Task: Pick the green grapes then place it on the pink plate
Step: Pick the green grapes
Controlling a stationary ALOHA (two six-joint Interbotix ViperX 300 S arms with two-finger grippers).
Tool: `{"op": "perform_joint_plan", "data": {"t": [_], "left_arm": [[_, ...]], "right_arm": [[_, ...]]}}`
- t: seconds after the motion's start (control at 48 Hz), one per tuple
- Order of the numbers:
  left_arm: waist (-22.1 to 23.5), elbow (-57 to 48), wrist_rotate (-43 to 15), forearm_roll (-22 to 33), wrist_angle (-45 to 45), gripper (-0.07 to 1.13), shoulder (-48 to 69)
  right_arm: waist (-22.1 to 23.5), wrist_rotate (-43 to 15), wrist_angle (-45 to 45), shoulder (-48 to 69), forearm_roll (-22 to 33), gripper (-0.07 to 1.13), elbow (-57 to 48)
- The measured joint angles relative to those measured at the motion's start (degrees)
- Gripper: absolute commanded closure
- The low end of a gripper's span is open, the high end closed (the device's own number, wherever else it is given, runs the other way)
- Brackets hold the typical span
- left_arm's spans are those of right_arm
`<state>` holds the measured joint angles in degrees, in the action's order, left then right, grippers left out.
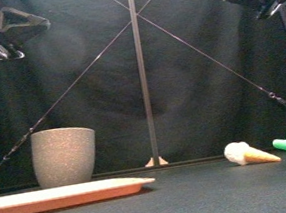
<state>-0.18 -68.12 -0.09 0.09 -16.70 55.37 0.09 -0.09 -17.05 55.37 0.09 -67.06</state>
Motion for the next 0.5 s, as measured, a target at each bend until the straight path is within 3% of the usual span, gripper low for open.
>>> {"op": "perform_joint_plan", "data": {"t": [0.125, 0.312, 0.5], "left_arm": [[0.0, 0.0, 0.2, 1.5, 2.4, 0.97, -0.2], [0.0, 1.7, 0.2, 2.5, 9.0, 0.96, -0.2], [-0.7, 4.2, 0.2, 2.6, 19.0, 0.96, -0.2]], "right_arm": [[-0.3, -2.1, 2.3, -1.0, -2.8, 0.95, -0.2], [-0.4, -7.3, 15.2, -4.1, -10.7, 0.93, 1.0], [-2.7, -12.2, 24.7, -8.8, -15.5, 0.79, 1.3]]}}
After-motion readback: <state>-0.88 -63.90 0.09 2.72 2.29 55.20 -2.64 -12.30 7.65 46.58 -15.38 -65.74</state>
